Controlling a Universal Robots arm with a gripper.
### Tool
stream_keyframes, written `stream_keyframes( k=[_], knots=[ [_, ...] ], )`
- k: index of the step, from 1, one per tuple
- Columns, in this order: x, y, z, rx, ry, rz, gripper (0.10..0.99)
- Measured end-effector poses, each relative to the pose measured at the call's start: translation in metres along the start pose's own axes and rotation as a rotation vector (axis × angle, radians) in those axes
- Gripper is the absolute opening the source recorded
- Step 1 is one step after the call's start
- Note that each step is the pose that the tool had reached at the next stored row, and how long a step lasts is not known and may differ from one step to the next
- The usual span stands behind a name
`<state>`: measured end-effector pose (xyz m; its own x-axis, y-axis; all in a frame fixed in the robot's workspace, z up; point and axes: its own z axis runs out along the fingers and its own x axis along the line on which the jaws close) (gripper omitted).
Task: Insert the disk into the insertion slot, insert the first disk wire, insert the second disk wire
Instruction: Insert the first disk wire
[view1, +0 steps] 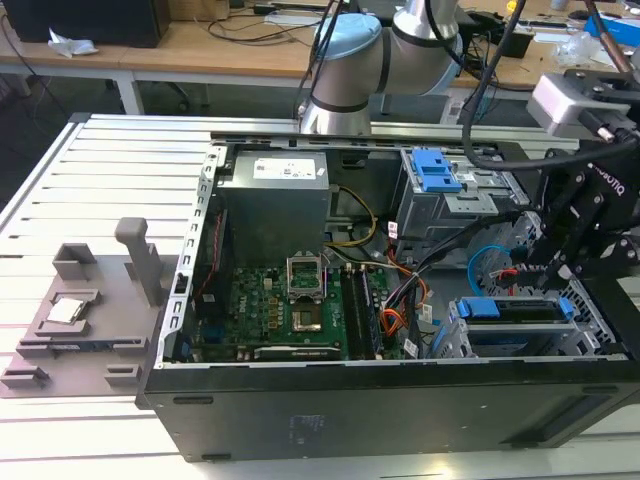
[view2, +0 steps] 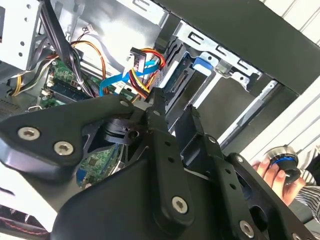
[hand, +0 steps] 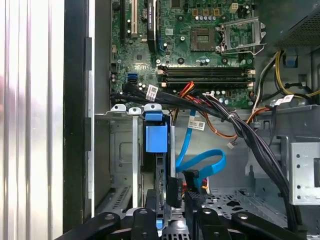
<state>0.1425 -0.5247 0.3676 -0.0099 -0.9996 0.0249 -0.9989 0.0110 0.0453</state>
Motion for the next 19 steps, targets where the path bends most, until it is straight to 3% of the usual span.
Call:
stream_keyframes(
  k=[3, 8, 11, 19],
  knots=[
    [-0.0003, 0.0035, 0.008, 0.0, 0.0001, 0.0, 0.361],
    [-0.0002, 0.0035, 0.0081, 0.0, 0.0003, 0.0, 0.345],
    [-0.0002, 0.0035, 0.0082, 0.0, 0.0004, 0.0, 0.165],
    [0.0064, 0.0002, 0.0116, -0.001, 0.0011, 0.0, 0.165]
  ],
)
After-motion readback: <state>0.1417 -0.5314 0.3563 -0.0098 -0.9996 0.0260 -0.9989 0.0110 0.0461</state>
